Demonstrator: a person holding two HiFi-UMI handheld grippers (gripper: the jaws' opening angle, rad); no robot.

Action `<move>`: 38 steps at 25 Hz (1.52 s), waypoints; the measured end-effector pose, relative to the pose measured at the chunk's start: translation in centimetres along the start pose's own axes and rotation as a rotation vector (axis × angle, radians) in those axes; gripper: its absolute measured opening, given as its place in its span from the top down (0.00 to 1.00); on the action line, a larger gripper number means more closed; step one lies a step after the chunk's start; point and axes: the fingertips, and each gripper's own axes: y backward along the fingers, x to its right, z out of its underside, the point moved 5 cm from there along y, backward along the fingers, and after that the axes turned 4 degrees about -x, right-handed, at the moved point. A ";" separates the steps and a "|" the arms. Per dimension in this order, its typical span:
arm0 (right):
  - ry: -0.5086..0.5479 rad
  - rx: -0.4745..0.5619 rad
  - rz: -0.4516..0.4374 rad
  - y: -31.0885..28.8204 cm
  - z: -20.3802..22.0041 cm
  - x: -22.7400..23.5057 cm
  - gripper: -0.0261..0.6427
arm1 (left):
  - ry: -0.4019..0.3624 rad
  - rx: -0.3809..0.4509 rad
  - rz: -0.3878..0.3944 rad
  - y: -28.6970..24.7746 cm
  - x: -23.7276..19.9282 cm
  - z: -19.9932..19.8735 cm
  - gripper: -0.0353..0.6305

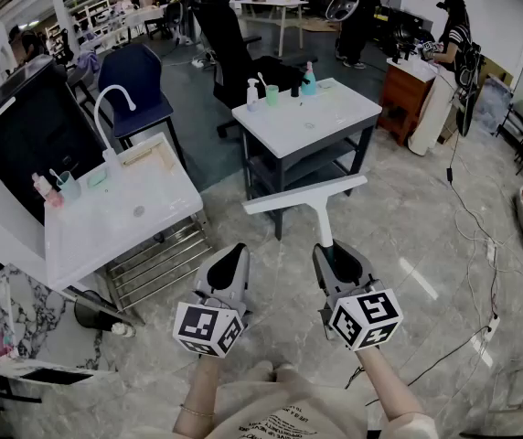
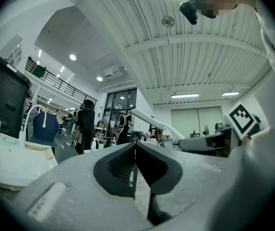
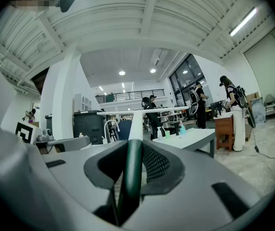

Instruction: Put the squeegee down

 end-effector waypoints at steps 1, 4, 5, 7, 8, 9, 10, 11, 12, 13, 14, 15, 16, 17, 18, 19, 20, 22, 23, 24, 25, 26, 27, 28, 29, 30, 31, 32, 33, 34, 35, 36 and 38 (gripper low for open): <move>0.001 -0.001 0.001 0.0 0.0 0.2 0.82 | 0.002 -0.001 -0.001 -0.1 0.1 0.1 0.91; 0.003 -0.003 0.002 0.0 0.1 0.8 0.82 | 0.006 -0.005 -0.008 -0.4 0.2 0.3 0.91; 0.003 -0.004 0.004 0.1 0.1 1.1 0.82 | 0.007 -0.008 -0.011 -0.4 0.2 0.3 0.91; 0.002 -0.005 0.008 0.2 0.2 1.5 0.82 | 0.008 -0.015 -0.019 -0.4 0.1 0.5 0.91; 0.001 -0.005 0.010 0.2 0.2 1.8 0.82 | 0.008 -0.017 -0.023 -0.4 0.0 0.7 0.91; -0.001 -0.005 0.011 0.2 0.3 2.1 0.82 | 0.007 -0.019 -0.028 -0.4 -0.1 0.8 0.91; -0.003 -0.004 0.012 0.3 0.4 2.4 0.82 | 0.006 -0.021 -0.033 -0.4 -0.2 0.9 0.91; -0.005 -0.004 0.012 0.3 0.4 2.7 0.82 | 0.006 -0.021 -0.037 -0.4 -0.2 1.1 0.91; -0.009 -0.003 0.012 0.3 0.5 3.0 0.82 | 0.007 -0.022 -0.043 -0.5 -0.2 1.2 0.91; -0.013 -0.004 0.011 0.3 0.7 3.2 0.82 | 0.009 -0.022 -0.048 -0.4 -0.2 1.4 0.91; -0.017 -0.004 0.009 0.4 0.8 3.4 0.82 | 0.011 -0.022 -0.055 -0.4 -0.3 1.6 0.91; -0.021 -0.004 0.007 0.4 1.0 3.6 0.82 | 0.014 -0.023 -0.060 -0.3 -0.3 1.8 0.91; -0.025 -0.005 0.007 0.3 1.2 3.8 0.82 | 0.016 -0.024 -0.065 -0.3 -0.4 2.0 0.91; -0.029 -0.008 0.008 0.2 1.3 4.0 0.82 | 0.020 -0.026 -0.070 -0.4 -0.5 2.1 0.91; -0.035 -0.013 0.008 0.0 1.5 4.2 0.82 | 0.023 -0.030 -0.074 -0.4 -0.7 2.3 0.91; -0.042 -0.019 0.007 -0.1 1.6 4.3 0.82 | 0.028 -0.033 -0.079 -0.5 -0.8 2.5 0.91; -0.048 -0.025 0.005 -0.3 1.8 4.5 0.82 | 0.032 -0.037 -0.083 -0.6 -0.9 2.6 0.91; -0.050 -0.032 -0.001 -0.8 1.8 4.8 0.82 | 0.036 -0.039 -0.085 -1.1 -1.2 2.7 0.91; -0.045 -0.035 -0.006 -1.1 1.8 5.0 0.82 | 0.037 -0.037 -0.082 -1.5 -1.3 2.7 0.91; -0.038 -0.039 -0.010 -1.5 1.7 5.3 0.82 | 0.038 -0.033 -0.079 -2.0 -1.4 2.7 0.91; -0.031 -0.043 -0.013 -1.9 1.7 5.7 0.82 | 0.041 -0.029 -0.076 -2.5 -1.5 2.7 0.91; -0.028 -0.047 -0.014 -2.4 1.6 6.1 0.82 | 0.044 -0.027 -0.075 -3.1 -1.7 2.8 0.91; -0.029 -0.049 -0.016 -2.9 1.6 6.5 0.82 | 0.046 -0.028 -0.076 -3.7 -1.9 2.8 0.91; -0.034 -0.051 -0.017 -3.4 1.6 6.9 0.82 | 0.047 -0.030 -0.077 -4.3 -2.2 2.8 0.91; -0.040 -0.052 -0.019 -4.0 1.5 7.4 0.82 | 0.048 -0.030 -0.078 -4.9 -2.4 2.8 0.91; -0.046 -0.052 -0.019 -4.7 1.4 7.8 0.82 | 0.049 -0.029 -0.077 -5.7 -2.7 2.8 0.91; -0.051 -0.052 -0.020 -5.4 1.4 8.3 0.82 | 0.052 -0.027 -0.075 -6.5 -3.1 2.8 0.91; -0.054 -0.052 -0.021 -6.2 1.3 8.9 0.82 | 0.054 -0.027 -0.072 -7.3 -3.5 2.9 0.91; -0.056 -0.053 -0.021 -7.1 1.3 9.4 0.82 | 0.057 -0.027 -0.072 -8.3 -3.9 3.1 0.91; -0.057 -0.055 -0.021 -8.0 1.3 9.9 0.82 | 0.058 -0.028 -0.074 -9.2 -4.4 3.2 0.91; -0.057 -0.059 -0.019 -9.0 1.3 10.4 0.82 | 0.060 -0.030 -0.077 -10.1 -5.0 3.4 0.91; -0.058 -0.064 -0.018 -10.0 1.2 11.0 0.82 | 0.064 -0.033 -0.081 -11.1 -5.6 3.5 0.91; -0.059 -0.072 -0.013 -12.0 0.9 12.2 0.82 | 0.073 -0.039 -0.087 -12.9 -6.8 3.7 0.91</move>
